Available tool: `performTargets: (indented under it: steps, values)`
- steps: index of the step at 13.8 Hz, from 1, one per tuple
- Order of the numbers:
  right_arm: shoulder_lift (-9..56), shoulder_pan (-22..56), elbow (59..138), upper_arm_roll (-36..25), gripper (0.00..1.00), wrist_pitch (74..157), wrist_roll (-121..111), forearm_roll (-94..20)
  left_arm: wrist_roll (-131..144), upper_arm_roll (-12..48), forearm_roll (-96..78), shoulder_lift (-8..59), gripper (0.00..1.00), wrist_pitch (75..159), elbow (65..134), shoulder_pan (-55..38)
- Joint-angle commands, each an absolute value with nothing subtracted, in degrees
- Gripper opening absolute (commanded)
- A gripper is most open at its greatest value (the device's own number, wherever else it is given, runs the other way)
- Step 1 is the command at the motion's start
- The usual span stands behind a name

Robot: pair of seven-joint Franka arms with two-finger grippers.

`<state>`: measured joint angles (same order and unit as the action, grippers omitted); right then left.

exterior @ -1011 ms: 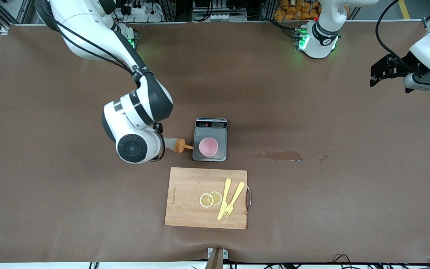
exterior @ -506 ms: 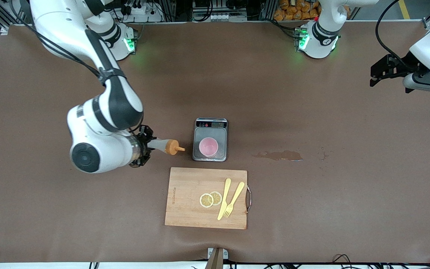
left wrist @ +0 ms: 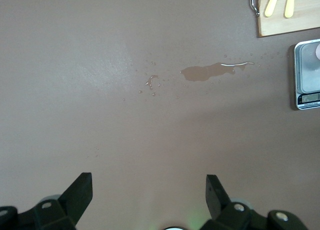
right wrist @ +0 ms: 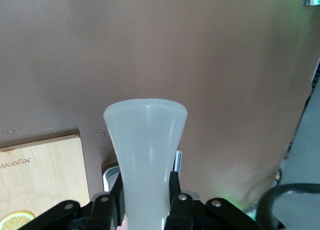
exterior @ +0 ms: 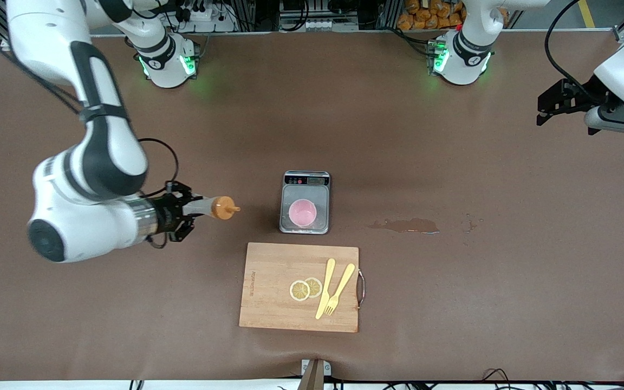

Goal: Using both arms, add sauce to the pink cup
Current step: 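Carry the bottle back with the right gripper and set it down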

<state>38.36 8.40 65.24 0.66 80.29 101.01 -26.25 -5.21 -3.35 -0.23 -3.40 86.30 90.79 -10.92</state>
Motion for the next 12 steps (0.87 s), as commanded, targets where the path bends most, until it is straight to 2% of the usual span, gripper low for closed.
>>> performTargets:
  steps: [1,6,12]
  values:
    - [35.68,1.43,68.38,1.50,0.00,76.31,92.76,-32.15,-6.06,-3.34,0.44,-3.78,1.00,85.87,90.97,-10.90]
    - [36.56,-8.42,70.84,1.49,0.00,71.64,76.41,-34.72,-6.06,-3.34,0.44,-3.78,1.00,85.87,90.97,-10.90]
    - [40.95,-18.36,75.32,1.41,0.00,69.87,60.93,-40.78,-6.06,-3.34,0.44,-3.78,1.00,85.87,91.14,-10.90]
